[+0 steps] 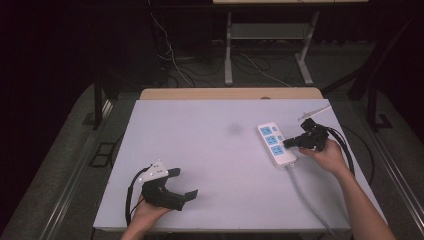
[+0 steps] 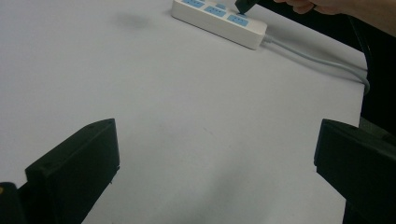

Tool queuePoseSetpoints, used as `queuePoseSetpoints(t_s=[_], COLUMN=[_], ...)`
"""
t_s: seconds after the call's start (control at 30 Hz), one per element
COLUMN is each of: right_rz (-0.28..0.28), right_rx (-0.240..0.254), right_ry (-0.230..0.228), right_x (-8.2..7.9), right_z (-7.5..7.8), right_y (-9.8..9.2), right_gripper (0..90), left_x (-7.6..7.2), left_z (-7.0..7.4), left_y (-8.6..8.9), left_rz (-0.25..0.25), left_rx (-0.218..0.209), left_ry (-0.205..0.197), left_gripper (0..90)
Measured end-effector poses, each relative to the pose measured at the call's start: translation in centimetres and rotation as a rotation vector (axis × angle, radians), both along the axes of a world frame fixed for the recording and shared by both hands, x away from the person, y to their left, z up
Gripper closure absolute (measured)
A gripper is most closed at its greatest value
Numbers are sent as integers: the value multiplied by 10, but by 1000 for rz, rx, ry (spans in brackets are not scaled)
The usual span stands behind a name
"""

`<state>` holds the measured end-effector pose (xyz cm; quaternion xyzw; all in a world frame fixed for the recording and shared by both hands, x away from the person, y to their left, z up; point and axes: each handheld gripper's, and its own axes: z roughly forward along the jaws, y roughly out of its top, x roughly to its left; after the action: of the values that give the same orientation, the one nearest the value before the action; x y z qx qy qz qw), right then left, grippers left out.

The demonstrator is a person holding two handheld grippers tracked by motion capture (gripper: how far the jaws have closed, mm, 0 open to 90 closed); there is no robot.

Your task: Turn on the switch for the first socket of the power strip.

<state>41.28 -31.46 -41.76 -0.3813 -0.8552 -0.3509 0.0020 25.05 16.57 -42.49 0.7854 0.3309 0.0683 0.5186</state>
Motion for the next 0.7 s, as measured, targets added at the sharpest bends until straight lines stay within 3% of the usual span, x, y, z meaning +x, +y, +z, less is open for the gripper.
queuePoseSetpoints(t_s=[0.3, 0.7], right_rz=[7, -27], right_rx=[-39, 24], right_ry=[-39, -38], right_x=[-4, -7], right_z=[0, -6], right_y=[4, -2], right_gripper=[899, 900], left_x=[-1, -2], left_z=[0, 0], left_y=[-1, -1], left_rz=[-2, 1], left_rx=[3, -4], left_ry=[-2, -1], left_gripper=[0, 0])
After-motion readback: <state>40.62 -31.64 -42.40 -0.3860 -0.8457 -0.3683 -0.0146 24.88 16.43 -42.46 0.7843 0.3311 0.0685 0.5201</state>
